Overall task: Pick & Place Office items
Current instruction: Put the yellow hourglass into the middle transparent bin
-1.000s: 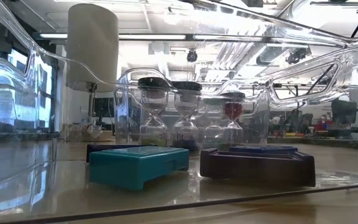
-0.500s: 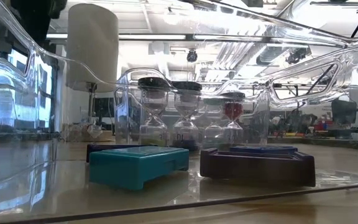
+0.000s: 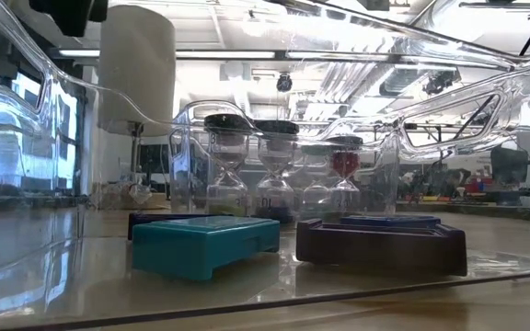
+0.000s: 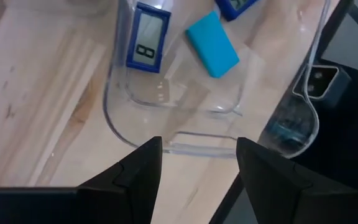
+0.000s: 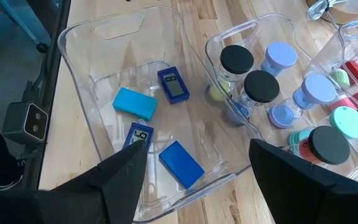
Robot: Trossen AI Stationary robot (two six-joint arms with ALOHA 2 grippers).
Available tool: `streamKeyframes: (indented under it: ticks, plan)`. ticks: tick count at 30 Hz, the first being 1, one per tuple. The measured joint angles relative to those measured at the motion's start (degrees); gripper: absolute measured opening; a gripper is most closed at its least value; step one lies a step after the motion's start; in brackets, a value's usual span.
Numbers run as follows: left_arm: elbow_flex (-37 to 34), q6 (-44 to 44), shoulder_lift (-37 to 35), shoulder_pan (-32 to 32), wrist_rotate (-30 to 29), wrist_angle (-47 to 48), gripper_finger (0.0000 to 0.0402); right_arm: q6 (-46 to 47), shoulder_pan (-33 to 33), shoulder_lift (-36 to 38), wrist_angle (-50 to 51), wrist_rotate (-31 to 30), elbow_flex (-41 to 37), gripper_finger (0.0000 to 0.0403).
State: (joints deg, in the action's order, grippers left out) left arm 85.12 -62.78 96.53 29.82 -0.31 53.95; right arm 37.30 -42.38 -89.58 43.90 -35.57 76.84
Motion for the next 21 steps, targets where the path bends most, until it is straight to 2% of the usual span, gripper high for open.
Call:
streamKeyframes:
  ticks: [9, 21]
  plan:
    - [0.00, -0.77, 0.00, 0.75, 0.80, -0.45, 0.0200, 0.00, -0.02, 0.00, 0.00, 0.09, 0.00, 0.0274]
    - [0.00, -14.46, 0.00, 0.71, 0.15, -0.50, 0.0200, 0.00, 0.00, 0.00, 0.00, 0.14, 0.00, 0.0274]
